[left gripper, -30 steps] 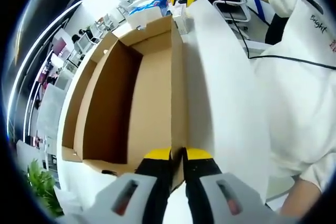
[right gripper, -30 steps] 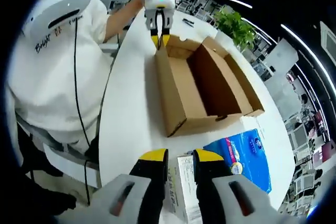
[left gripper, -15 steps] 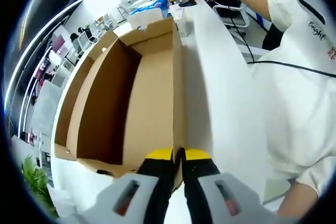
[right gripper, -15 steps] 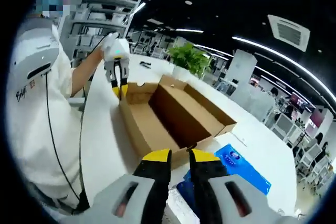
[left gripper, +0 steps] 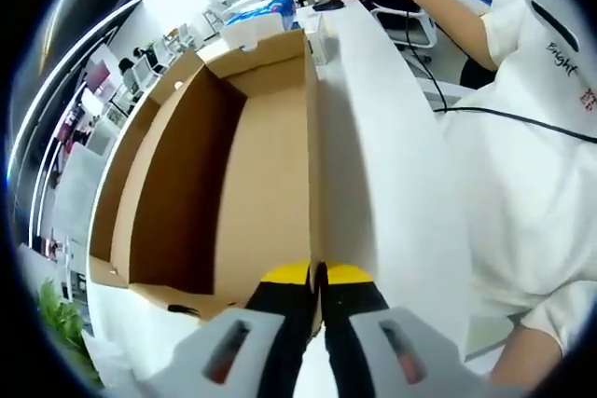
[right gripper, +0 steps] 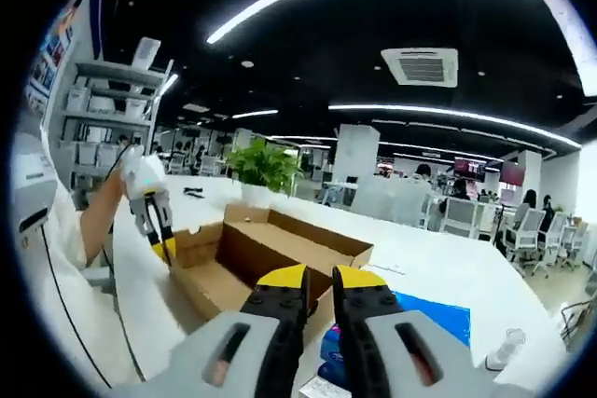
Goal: Operate the shoe box by opening the lid, removing the specified soft item, and placing it in the target area until the item is outside and the box remains undamaged.
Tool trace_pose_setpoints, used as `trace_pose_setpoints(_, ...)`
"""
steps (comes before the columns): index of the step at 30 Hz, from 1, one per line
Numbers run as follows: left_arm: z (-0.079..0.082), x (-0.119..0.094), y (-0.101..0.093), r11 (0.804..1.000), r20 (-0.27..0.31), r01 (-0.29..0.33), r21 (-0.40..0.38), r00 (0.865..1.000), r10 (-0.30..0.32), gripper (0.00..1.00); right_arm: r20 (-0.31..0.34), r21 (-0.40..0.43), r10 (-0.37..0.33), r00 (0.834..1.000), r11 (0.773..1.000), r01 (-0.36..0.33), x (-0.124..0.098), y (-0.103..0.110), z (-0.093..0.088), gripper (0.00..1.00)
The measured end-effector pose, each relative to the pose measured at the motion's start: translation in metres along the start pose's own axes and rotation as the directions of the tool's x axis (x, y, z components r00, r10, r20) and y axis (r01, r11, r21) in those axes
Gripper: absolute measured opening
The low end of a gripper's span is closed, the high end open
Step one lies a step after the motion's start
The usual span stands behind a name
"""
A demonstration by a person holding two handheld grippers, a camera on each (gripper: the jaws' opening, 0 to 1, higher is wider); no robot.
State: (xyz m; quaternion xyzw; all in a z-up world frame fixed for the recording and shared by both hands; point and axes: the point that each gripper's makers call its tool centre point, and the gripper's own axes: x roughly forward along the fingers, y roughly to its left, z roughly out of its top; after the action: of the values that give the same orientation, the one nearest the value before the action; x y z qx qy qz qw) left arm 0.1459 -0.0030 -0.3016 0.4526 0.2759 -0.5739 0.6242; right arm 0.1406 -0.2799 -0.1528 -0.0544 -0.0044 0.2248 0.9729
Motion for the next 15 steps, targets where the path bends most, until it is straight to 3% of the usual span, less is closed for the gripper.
trace_pose_setpoints(2, 0.0, 0.0, 0.001, 1.0, 0.0, -0.005, -0.01, 1.0, 0.005, 0.03, 0.054, 0.017, -0.059, 0.997, 0.998, 0.058, -0.004, -0.006, 0.007, 0.11)
trace_pose_setpoints(6, 0.0, 0.0, 0.0, 1.0, 0.002, -0.005, -0.001, 1.0, 0.005, 0.03, 0.01, 0.01, -0.125, 0.992, 0.992, 0.125, -0.005, -0.008, 0.006, 0.16)
trace_pose_setpoints(8, 0.0, 0.0, 0.0, 1.0, 0.002, -0.005, 0.001, 1.0, 0.005, 0.03, 0.021, 0.025, -0.144, 0.989, 0.989, 0.144, -0.006, -0.008, 0.014, 0.17)
trace_pose_setpoints(9, 0.0, 0.0, 0.0, 1.0, 0.002, -0.005, 0.0, 1.0, 0.005, 0.03, 0.022, 0.016, -0.142, 0.99, 0.99, 0.142, -0.006, -0.006, 0.019, 0.18)
trace_pose_setpoints(11, 0.0, 0.0, 0.0, 1.0, -0.002, -0.007, 0.0, 1.0, 0.007, 0.03, -0.038, -0.053, -0.182, 0.983, 0.982, 0.179, -0.009, -0.011, 0.017, 0.12)
trace_pose_setpoints(13, 0.0, 0.0, 0.001, 1.0, 0.0, -0.01, 0.005, 1.0, 0.01, 0.03, 0.017, -0.118, -0.237, 0.971, 0.964, 0.237, -0.008, -0.016, 0.028, 0.13)
trace_pose_setpoints(15, 0.0, 0.0, 0.001, 1.0, 0.001, -0.011, 0.001, 1.0, 0.011, 0.03, 0.013, -0.069, -0.224, 0.974, 0.972, 0.224, -0.006, -0.014, 0.029, 0.13)
